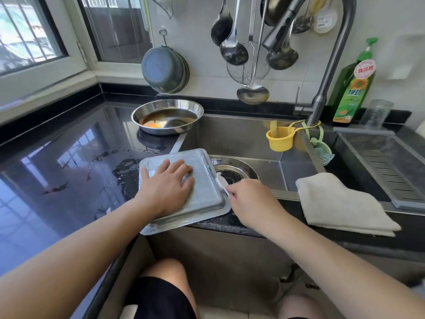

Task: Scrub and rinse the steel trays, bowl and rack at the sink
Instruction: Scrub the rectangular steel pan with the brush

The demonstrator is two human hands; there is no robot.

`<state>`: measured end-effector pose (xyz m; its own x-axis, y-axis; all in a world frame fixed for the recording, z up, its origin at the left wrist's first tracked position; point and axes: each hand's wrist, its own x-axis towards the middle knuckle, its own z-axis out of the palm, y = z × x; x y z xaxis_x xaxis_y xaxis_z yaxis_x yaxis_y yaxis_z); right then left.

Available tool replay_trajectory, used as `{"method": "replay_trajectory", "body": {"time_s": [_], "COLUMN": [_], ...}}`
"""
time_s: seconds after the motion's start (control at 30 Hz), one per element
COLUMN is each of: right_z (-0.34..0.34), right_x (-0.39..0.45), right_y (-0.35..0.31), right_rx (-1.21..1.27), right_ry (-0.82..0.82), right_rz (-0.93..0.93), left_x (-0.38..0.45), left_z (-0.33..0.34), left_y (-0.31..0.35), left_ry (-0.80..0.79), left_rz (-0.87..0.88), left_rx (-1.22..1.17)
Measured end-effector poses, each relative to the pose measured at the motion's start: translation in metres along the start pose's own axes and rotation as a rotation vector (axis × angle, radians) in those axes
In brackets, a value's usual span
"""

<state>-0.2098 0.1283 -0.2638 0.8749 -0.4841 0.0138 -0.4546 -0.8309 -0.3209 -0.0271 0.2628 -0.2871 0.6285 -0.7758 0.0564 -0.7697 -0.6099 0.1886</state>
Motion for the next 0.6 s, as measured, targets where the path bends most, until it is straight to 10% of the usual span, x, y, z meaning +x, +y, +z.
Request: {"method": "replay_trajectory", "body": {"time_s": [0.27,0.6], "right_z": [-0.020,-0.011], "right_x": [-0.036,0.134], "right_y": [-0.006,-0.020], "right_rx": [-0.147,-0.015], "right_ry": [-0.135,-0.055], "right_rz": [-0.003,0.097], "left_x": [-0.002,-0.005], "left_z": [0.002,-0.003], "left_y": [-0.001,-0.001], "left_ry": [0.033,-0.020], "left_rz": [0.035,0.051], "left_rx": [0.006,-0.019]}}
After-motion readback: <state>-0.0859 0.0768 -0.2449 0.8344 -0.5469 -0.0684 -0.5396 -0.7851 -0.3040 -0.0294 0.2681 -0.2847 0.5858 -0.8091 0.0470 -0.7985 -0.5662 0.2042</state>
